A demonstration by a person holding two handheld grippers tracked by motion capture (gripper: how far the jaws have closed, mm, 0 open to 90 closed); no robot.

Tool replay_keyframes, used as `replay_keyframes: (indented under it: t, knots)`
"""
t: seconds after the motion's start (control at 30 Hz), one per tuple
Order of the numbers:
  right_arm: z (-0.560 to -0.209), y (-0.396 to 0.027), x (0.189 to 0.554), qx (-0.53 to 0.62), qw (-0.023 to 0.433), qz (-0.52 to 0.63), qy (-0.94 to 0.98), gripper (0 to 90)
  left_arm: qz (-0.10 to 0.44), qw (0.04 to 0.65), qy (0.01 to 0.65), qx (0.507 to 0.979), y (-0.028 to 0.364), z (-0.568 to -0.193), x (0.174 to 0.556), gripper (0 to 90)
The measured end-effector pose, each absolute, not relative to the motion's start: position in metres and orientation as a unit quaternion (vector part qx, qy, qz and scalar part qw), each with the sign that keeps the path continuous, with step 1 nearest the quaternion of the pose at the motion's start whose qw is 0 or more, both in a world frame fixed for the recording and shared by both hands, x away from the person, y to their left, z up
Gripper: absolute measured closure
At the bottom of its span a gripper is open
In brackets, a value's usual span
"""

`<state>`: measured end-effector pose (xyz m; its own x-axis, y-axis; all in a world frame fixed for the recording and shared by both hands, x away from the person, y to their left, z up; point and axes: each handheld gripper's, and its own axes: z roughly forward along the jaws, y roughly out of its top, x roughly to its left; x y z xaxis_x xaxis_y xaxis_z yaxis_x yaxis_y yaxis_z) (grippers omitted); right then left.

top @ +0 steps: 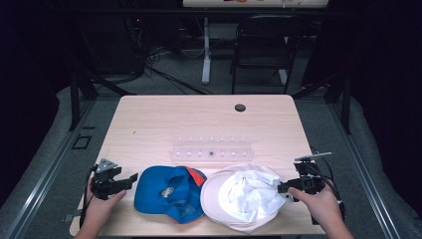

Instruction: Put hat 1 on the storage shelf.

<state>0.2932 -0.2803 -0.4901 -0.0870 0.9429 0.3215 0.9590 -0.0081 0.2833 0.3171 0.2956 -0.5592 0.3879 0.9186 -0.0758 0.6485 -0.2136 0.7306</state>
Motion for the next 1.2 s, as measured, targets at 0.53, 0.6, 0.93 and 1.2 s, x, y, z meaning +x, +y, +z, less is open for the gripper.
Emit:
replay_keyframes:
  t: [0.53, 0.6, 0.93, 1.2]
  knots:
    - [-0.4956, -0.2769, 0.2949, -0.689, 0.060, -0.200, -0.695, 72.8, 0.190, 0.350, 0.516, 0.758, 0.2950, -0.5589, 0.3171, 28.3]
    - [-0.4956, -0.2765, 0.2956, -0.690, 0.058, -0.194, -0.695, 73.3, 0.189, 0.348, 0.517, 0.759, 0.2952, -0.5584, 0.3170, 28.3]
    - [-0.4921, -0.2737, 0.2981, -0.688, 0.055, -0.190, -0.698, 75.5, 0.193, 0.352, 0.517, 0.756, 0.2949, -0.5592, 0.3171, 28.3]
    - [-0.4880, -0.2716, 0.3019, -0.684, 0.068, -0.178, -0.704, 79.1, 0.194, 0.352, 0.518, 0.755, 0.2951, -0.5592, 0.3170, 28.3]
